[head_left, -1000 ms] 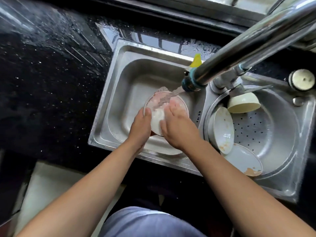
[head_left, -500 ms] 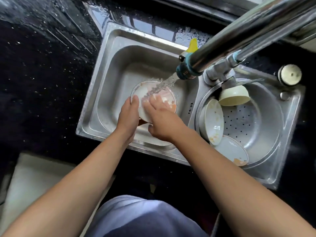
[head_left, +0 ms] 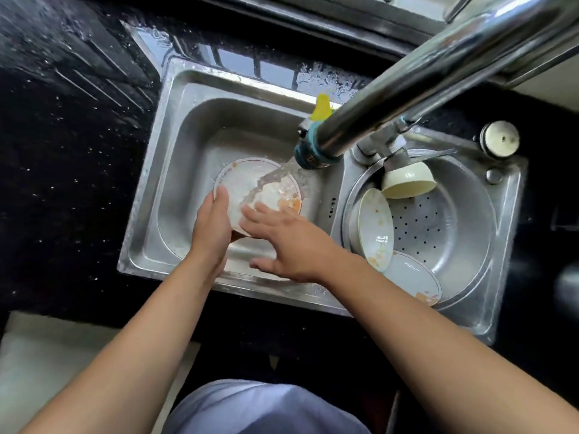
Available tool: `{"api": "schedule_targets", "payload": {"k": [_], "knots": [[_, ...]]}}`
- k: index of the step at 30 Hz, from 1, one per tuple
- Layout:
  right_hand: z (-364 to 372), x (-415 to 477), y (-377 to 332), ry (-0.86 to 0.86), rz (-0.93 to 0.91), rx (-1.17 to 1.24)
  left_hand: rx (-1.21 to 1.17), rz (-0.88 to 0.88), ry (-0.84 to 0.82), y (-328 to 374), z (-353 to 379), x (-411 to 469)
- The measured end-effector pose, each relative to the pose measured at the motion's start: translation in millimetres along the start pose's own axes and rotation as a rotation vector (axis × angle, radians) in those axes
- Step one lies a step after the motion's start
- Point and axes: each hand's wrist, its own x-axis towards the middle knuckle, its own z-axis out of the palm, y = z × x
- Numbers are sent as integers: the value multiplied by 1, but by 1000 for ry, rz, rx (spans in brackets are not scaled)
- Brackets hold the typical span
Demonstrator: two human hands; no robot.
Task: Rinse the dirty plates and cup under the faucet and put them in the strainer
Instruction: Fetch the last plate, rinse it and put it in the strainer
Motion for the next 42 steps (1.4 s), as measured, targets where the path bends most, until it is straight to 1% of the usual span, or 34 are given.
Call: {"api": "schedule_targets", "payload": {"k": [1,2,4,6,9,10,12,13,16,17,19,21,22,23,24,25,26,27,28,30,32,33,34,37,39,42], "knots": [[-1,-4,8,-1,44,-30,10,3,14,0,1,3],[-2,-4,14,-28,126,-54,31,10,18,-1,2,4],[-5,9,18,-112,260,-78,78,22,-8,-2,8,3],[-2,27,10,-130,248,-68,94,17,-13,-4,10,0],[6,37,-4,-27,196,14,-37,-5,-41,-2,4,-3],[5,37,-5,25,189,111,-87,-14,-60,-1,1,-4],[1,36,-7,159,261,444,-150,-47,-63,-5,-2,-9],[0,36,-8,203,331,622,-155,-67,-47,-10,-1,-12],[8,43,-16,330,591,1029,-134,-162,25,-21,7,-15],[12,46,-18,372,670,1206,-157,-213,37,-21,9,-14],[15,50,-23,473,791,1657,-251,-300,11,-17,11,-14],[15,51,-23,523,835,2045,-394,-335,-52,-10,10,-13],[14,48,-23,520,841,2146,-450,-319,-58,-6,10,-12],[14,44,-23,496,850,2191,-475,-277,-40,-1,9,-11],[15,38,-21,448,869,2179,-466,-206,-5,4,9,-10],[15,31,-20,399,902,2115,-444,-113,19,11,8,-10],[10,22,-16,369,930,1993,-407,-20,24,18,8,-11],[4,11,-10,377,941,1849,-347,71,10,26,7,-13],[-4,0,0,450,945,1729,-231,164,-15,32,6,-15],[-28,-24,25,730,950,1619,144,354,-79,42,5,-21],[-56,-49,52,990,954,1614,507,546,-167,42,6,-26],[-70,-58,65,1065,943,1634,645,645,-198,40,6,-31],[-84,-65,75,1096,939,1645,756,731,-211,39,7,-35],[-116,-68,92,1069,1008,1641,959,893,-263,32,4,-43],[-124,-64,93,1022,1041,1572,1008,965,-260,31,1,-46],[-123,-65,94,931,1024,1442,1042,1086,-284,31,-5,-47]]}}
